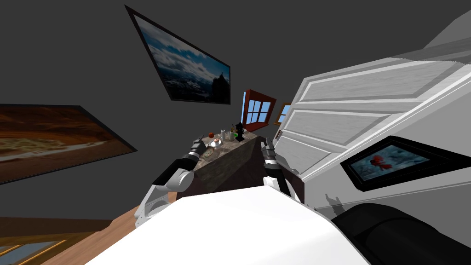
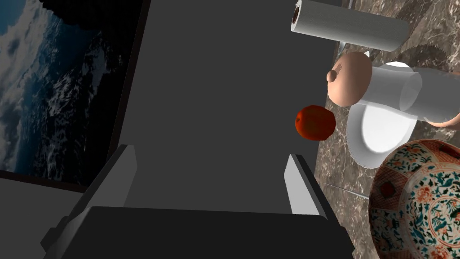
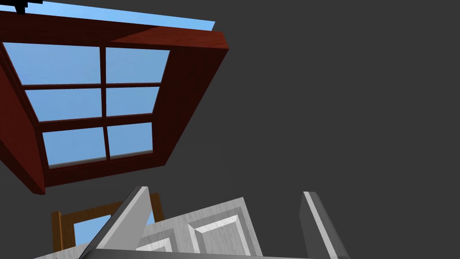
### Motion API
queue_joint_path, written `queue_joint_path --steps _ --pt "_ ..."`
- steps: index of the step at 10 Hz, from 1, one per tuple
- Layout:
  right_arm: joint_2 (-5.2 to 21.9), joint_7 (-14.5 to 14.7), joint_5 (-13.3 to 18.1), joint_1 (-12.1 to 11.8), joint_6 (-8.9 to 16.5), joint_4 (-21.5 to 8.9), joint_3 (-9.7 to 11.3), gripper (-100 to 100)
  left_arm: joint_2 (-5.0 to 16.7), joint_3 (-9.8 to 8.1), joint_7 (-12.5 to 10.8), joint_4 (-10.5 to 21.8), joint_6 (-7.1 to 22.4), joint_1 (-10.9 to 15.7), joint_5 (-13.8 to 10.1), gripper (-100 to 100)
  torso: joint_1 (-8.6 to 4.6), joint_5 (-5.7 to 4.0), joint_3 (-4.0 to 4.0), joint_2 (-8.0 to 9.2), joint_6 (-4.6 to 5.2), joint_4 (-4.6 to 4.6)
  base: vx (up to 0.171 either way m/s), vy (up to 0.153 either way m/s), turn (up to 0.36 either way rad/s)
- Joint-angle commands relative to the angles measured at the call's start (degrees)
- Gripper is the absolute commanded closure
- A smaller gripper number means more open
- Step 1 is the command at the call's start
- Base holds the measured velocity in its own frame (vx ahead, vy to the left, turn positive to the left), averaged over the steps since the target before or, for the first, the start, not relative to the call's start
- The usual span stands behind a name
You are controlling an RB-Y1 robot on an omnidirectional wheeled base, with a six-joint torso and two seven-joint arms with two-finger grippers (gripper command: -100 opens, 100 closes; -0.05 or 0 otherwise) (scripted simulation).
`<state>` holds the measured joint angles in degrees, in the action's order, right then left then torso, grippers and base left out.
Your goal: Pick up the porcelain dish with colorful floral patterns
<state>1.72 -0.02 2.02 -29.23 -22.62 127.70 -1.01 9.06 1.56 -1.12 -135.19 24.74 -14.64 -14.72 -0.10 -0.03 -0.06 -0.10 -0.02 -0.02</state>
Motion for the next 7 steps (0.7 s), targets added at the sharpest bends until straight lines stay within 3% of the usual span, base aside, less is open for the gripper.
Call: queue_joint_path --steps 1,7 --pt "0.0 0.0 0.0 0.0 0.0 0.0 0.0 0 0.0 -0.03 -0.3 0.3 2.5 0.4 -0.1 -100 0.00 0.00 0.00 0.00 0.00 0.00 0.023 -0.027 0.024" --pt "0.0 0.0 0.0 0.0 0.0 0.0 0.0 0 0.5 -0.37 -2.4 0.8 11.3 1.0 -0.5 -100 0.02 0.01 -0.01 -0.02 0.00 -0.01 0.028 -0.029 0.035"
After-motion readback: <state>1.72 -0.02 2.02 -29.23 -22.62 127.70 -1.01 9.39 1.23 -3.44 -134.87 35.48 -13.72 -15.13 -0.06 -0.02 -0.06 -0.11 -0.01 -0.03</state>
